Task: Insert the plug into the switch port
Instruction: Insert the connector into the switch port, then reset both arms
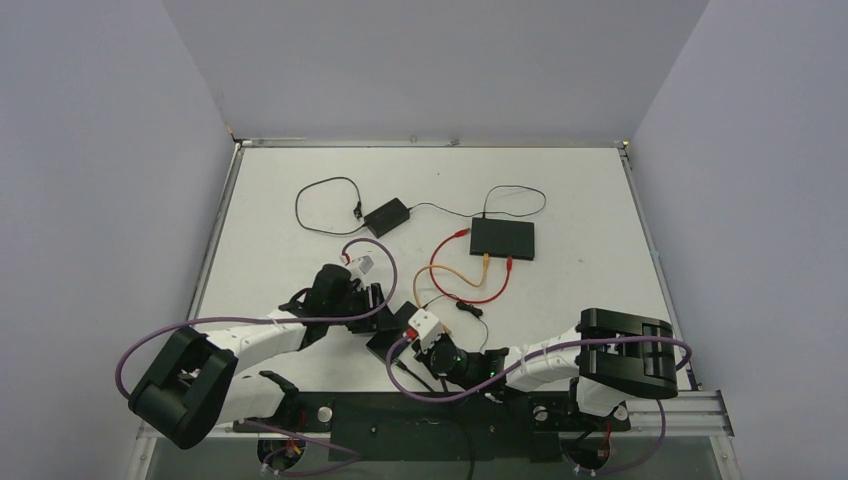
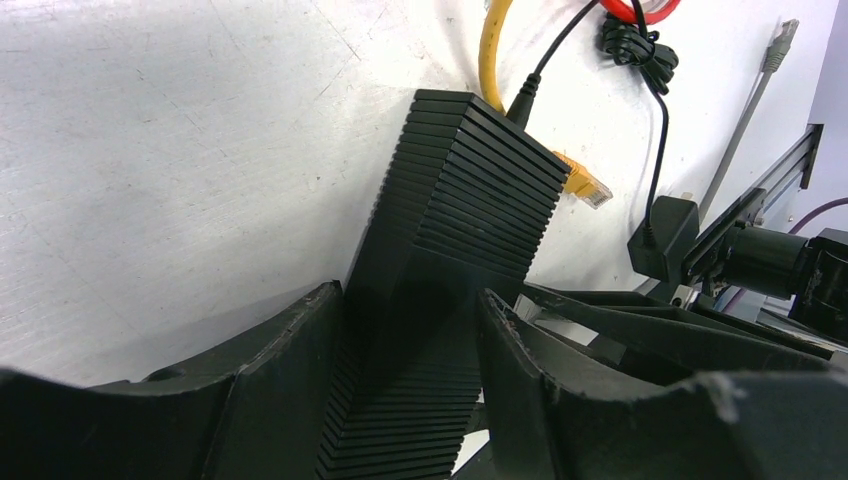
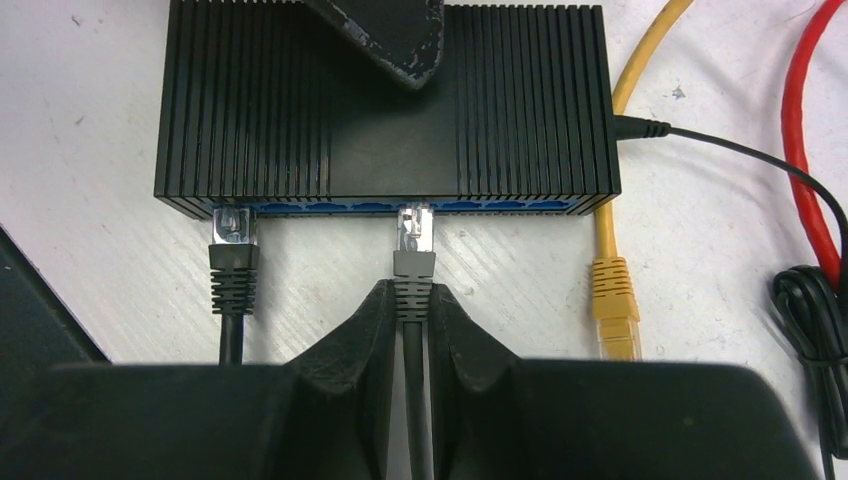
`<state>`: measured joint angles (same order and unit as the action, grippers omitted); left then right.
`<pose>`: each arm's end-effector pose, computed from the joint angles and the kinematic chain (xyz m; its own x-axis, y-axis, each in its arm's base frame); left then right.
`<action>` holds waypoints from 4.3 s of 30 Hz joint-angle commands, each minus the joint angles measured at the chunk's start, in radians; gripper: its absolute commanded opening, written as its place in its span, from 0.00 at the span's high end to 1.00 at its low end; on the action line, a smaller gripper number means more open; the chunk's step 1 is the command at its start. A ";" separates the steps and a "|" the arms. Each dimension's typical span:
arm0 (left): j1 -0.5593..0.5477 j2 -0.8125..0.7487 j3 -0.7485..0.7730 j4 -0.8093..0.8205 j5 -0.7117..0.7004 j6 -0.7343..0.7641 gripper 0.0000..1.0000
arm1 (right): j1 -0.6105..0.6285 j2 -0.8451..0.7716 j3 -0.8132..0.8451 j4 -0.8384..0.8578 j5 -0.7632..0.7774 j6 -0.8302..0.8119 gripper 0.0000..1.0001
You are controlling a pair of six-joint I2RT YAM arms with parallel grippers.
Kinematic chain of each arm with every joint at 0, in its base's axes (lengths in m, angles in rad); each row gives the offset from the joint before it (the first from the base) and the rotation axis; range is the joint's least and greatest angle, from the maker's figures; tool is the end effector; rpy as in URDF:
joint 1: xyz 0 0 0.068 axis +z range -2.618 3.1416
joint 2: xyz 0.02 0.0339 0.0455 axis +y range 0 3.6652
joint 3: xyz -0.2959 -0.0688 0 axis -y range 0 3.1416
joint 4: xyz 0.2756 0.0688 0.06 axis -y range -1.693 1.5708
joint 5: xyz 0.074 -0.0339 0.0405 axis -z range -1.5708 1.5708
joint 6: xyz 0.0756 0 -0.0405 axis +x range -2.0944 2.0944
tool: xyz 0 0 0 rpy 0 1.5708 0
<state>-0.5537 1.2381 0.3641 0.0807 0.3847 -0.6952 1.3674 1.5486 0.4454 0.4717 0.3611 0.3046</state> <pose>0.1954 -0.1542 0.1176 -0.9211 -0.1286 -0.3674 0.1580 0.7392 -0.6547 0.0884 0.2963 0.1049 -0.3713 -0.4111 -0.8325 -0.7833 0.6201 0.0431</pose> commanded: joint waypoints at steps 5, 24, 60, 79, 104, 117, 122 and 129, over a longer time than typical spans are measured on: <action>-0.045 0.016 -0.036 0.055 0.094 -0.012 0.56 | -0.008 -0.020 0.007 0.161 0.090 -0.004 1.00; -0.205 0.084 -0.038 0.129 0.075 -0.026 0.64 | -0.093 -0.041 0.016 0.280 -0.120 -0.196 1.00; -0.245 -0.049 -0.001 -0.011 -0.047 -0.038 0.45 | -0.228 -0.101 0.042 0.185 -0.193 -0.252 1.00; 0.011 -0.236 0.108 -0.331 -0.209 -0.021 0.38 | -0.309 0.020 0.175 -0.045 -0.155 -0.156 1.00; 0.043 -0.442 0.232 -0.500 -0.236 0.019 0.38 | -0.416 0.047 0.331 -0.051 -0.139 -0.116 0.57; 0.050 -0.485 0.395 -0.634 -0.319 0.114 0.33 | -0.415 -0.543 0.223 -0.364 0.052 -0.172 0.17; 0.052 -0.514 0.444 -0.652 -0.334 0.170 0.32 | -0.415 -0.724 0.224 -0.542 0.120 -0.101 0.14; 0.052 -0.576 0.470 -0.653 -0.369 0.235 0.32 | -0.415 -0.936 0.206 -0.699 0.239 -0.007 0.13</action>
<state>-0.5083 0.7002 0.7807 -0.5632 0.0582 -0.5255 0.9512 0.7002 0.6582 -0.1078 0.4862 0.2317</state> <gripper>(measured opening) 0.681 0.869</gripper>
